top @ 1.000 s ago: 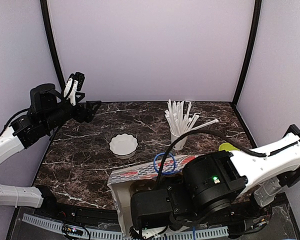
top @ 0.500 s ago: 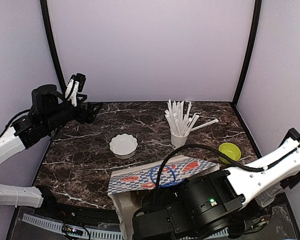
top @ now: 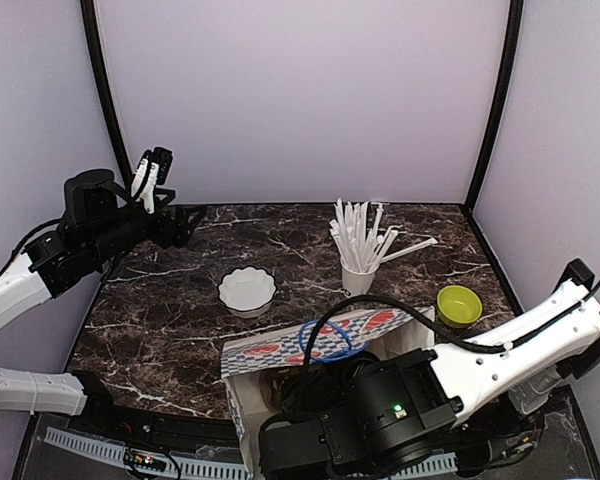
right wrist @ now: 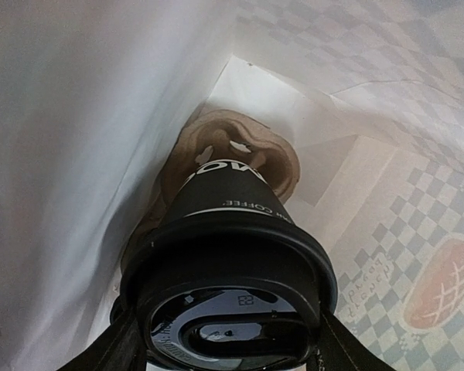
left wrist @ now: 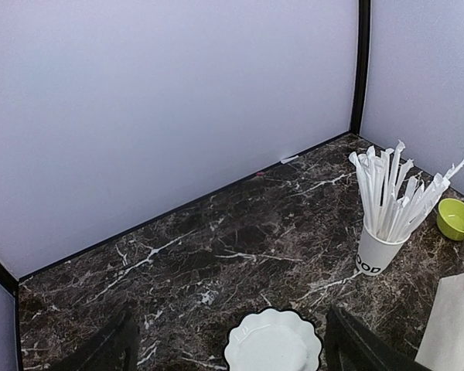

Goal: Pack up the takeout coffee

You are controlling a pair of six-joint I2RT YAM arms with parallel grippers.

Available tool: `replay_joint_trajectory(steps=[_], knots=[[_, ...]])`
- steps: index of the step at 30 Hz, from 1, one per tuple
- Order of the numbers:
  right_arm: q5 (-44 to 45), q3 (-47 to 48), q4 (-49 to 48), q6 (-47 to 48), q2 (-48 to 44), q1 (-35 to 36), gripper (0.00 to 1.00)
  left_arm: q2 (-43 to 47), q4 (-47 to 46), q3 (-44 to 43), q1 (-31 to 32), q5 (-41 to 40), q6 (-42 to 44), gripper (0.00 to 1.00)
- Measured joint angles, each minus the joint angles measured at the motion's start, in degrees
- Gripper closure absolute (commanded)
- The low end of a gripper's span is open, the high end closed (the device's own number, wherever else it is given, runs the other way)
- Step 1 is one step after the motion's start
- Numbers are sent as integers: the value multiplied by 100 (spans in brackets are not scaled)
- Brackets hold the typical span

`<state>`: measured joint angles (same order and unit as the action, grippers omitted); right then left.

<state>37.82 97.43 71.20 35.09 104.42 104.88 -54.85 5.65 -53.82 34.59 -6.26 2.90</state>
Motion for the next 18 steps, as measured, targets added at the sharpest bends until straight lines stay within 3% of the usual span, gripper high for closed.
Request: replay_joint_trajectory(steps=[18], knots=[[195, -13, -210, 173, 155, 85, 75, -28, -37, 48, 0, 166, -87, 17]])
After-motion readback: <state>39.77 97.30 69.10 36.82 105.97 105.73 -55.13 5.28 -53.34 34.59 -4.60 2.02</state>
